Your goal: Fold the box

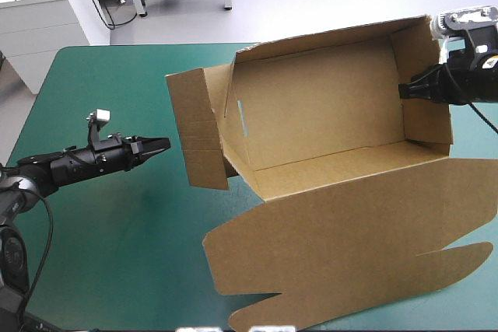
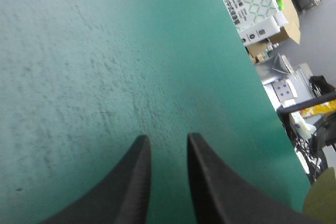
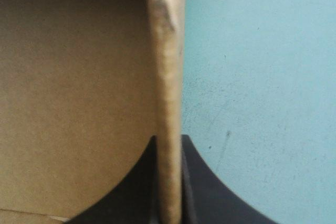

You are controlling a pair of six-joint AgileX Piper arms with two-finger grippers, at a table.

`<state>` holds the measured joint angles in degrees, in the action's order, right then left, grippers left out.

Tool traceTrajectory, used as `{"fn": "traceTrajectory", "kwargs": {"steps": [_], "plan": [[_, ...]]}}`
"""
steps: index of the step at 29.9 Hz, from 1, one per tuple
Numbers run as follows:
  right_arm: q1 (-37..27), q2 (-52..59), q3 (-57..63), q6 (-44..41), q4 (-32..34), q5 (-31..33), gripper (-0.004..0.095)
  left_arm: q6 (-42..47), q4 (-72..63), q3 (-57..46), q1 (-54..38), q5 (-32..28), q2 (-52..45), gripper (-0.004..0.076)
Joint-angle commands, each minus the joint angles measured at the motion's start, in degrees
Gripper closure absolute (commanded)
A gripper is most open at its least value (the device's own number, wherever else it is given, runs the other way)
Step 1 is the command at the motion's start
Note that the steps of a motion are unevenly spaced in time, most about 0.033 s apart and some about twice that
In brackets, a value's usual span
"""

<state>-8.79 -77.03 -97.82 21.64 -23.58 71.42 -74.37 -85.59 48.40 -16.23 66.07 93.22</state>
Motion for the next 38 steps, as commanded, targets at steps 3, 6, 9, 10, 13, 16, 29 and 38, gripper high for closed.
{"fn": "traceTrajectory", "kwargs": {"steps": [3, 6, 9, 10, 13, 16, 29, 38], "plan": [[-0.3, 1.9, -1.6, -0.2, -3.7, 0.2, 0.0927, -1.0, -6.3, 1.3, 4.8, 8.5, -1.9, 0.0221], [-0.3, 1.9, -1.6, -0.2, -3.7, 0.2, 0.0927, -0.4, -7.7, 1.4, 6.4, 8.5, -1.9, 0.0143], [-0.3, 1.9, -1.6, 0.3, -3.7, 0.2, 0.0927, -0.4, -8.2, 1.6, 7.3, 8.5, -2.4, 0.0143], [-0.2, 1.9, -1.6, 0.3, -3.7, 0.2, 0.0927, 0.2, -8.1, 1.8, 7.2, 8.5, -2.7, 0.0143], [-0.2, 1.9, -1.6, 1.3, -3.7, 0.2, 0.0927, 2.2, -8.0, 3.1, 7.3, 8.5, -4.0, 0.0143], [-0.2, 1.9, -1.6, 1.3, -3.7, 0.2, 0.0927, 4.2, -7.8, 4.8, 7.3, 8.5, -6.0, 0.0143], [-0.1, 1.9, -1.6, 0.7, -3.3, -1.1, 0.0924, 7.6, -6.1, 6.7, 11.3, 8.5, -18.5, 0.0143], [8.3, 0.2, -1.6, -7.3, 6.6, -7.6, 0.0915, 10.6, -7.0, 9.3, 11.3, 8.5, -23.0, 0.0143]]}}
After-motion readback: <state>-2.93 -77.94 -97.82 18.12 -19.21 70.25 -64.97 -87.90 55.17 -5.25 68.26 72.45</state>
